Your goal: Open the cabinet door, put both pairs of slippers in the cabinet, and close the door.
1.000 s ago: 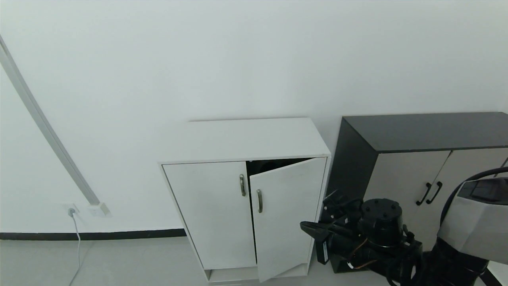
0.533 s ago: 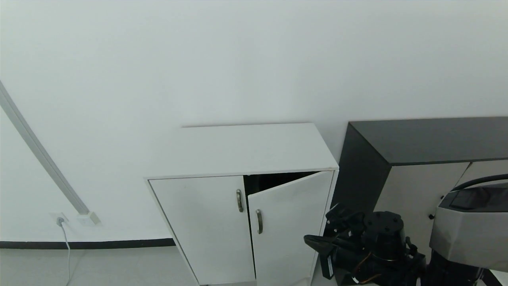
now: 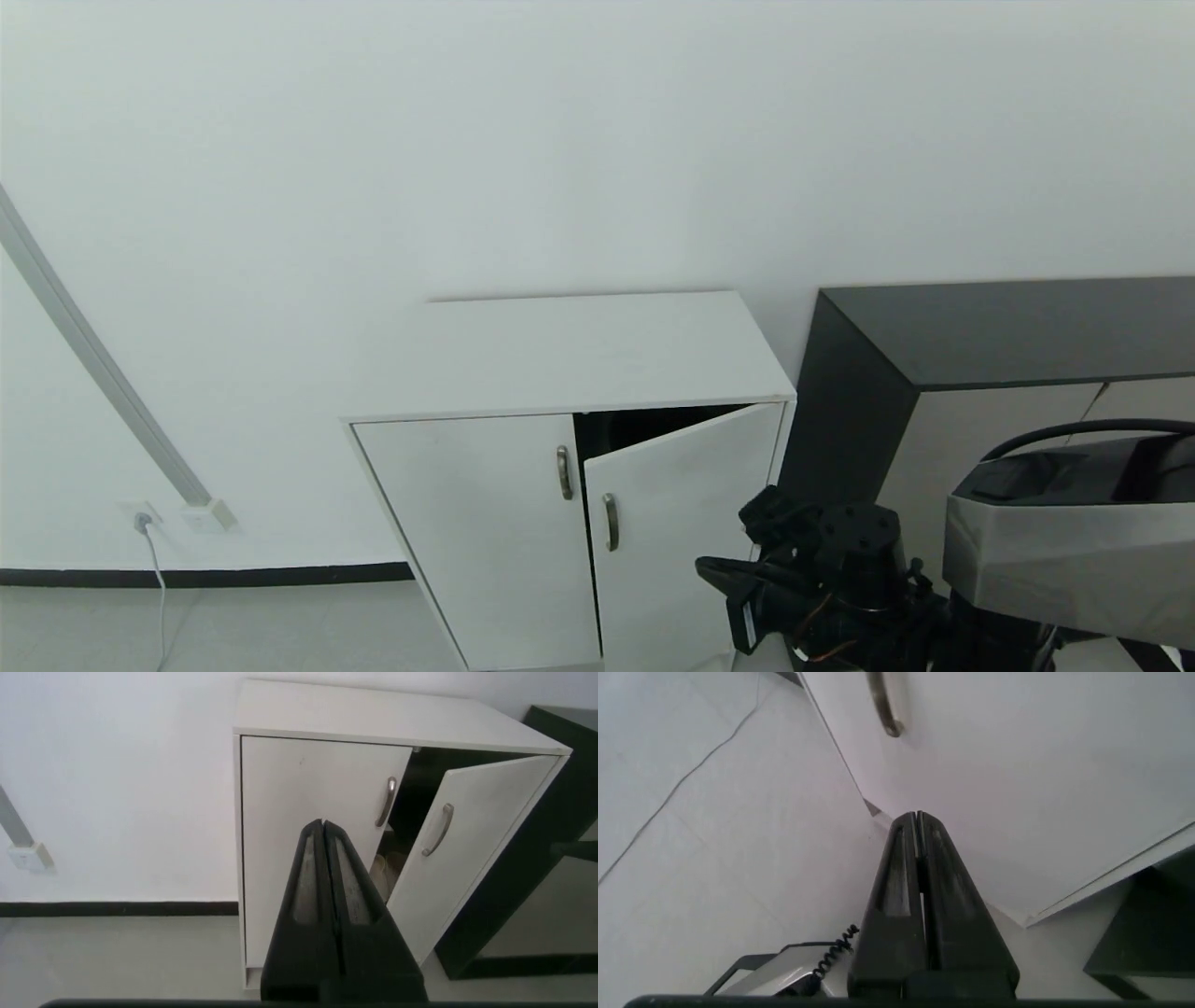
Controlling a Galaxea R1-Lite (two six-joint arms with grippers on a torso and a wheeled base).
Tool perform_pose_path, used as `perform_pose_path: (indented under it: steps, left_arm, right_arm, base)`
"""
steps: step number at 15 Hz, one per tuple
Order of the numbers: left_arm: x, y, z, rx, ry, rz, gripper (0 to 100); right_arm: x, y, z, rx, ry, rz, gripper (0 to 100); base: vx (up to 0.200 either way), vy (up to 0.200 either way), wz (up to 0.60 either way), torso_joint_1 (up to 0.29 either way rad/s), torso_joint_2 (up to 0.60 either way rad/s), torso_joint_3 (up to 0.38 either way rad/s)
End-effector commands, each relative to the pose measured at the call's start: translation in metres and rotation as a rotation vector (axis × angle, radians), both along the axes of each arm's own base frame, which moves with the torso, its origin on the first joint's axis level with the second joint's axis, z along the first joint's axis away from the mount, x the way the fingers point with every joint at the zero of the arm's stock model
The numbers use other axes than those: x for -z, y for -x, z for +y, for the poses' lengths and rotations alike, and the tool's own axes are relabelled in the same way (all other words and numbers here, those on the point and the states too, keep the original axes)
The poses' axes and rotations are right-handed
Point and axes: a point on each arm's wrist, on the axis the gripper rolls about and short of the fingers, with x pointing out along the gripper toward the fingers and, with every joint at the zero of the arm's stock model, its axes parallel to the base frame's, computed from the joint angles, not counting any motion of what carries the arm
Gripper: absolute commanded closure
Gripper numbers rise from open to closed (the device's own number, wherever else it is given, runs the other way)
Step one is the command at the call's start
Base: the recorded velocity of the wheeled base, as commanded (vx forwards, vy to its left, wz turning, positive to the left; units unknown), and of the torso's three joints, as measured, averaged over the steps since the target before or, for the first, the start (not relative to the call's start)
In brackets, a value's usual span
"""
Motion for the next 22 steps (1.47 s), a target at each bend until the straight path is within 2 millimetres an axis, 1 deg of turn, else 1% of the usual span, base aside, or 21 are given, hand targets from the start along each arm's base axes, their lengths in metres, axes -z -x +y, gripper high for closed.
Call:
perform_pose_path:
  steps: [1,5,8,11,15,16,19,22]
  left_arm:
    - [0.0,0.0,0.0,-0.001,0.0,0.0,100]
    - [0.0,0.0,0.0,-0.001,0.0,0.0,100]
    - [0.0,0.0,0.0,-0.001,0.0,0.0,100]
    - [0.0,0.0,0.0,-0.002,0.0,0.0,100]
    - [0.0,0.0,0.0,-0.008,0.0,0.0,100]
    - [0.0,0.0,0.0,-0.008,0.0,0.0,100]
    - [0.0,0.0,0.0,-0.008,0.0,-0.002,100]
    - [0.0,0.0,0.0,-0.008,0.0,-0.002,100]
  right_arm:
    - [0.009,-0.014,0.007,0.008,0.014,0.019,100]
    - [0.008,-0.04,0.017,0.03,0.016,0.021,100]
    - [0.007,-0.063,0.02,0.059,0.014,0.02,100]
    - [0.004,-0.081,0.022,0.079,0.015,0.022,100]
    - [0.005,-0.098,0.025,0.097,0.021,0.029,100]
    - [0.006,-0.105,0.024,0.108,0.021,0.029,100]
    - [0.005,-0.12,0.025,0.124,0.027,0.036,100]
    - [0.005,-0.129,0.027,0.131,0.033,0.044,100]
  base:
    - [0.0,0.0,0.0,0.0,0.0,0.0]
    - [0.0,0.0,0.0,0.0,0.0,0.0]
    - [0.0,0.0,0.0,0.0,0.0,0.0]
    - [0.0,0.0,0.0,0.0,0.0,0.0]
    - [0.0,0.0,0.0,0.0,0.0,0.0]
    - [0.0,0.0,0.0,0.0,0.0,0.0]
    - [0.0,0.0,0.0,0.0,0.0,0.0]
    - [0.0,0.0,0.0,0.0,0.0,0.0]
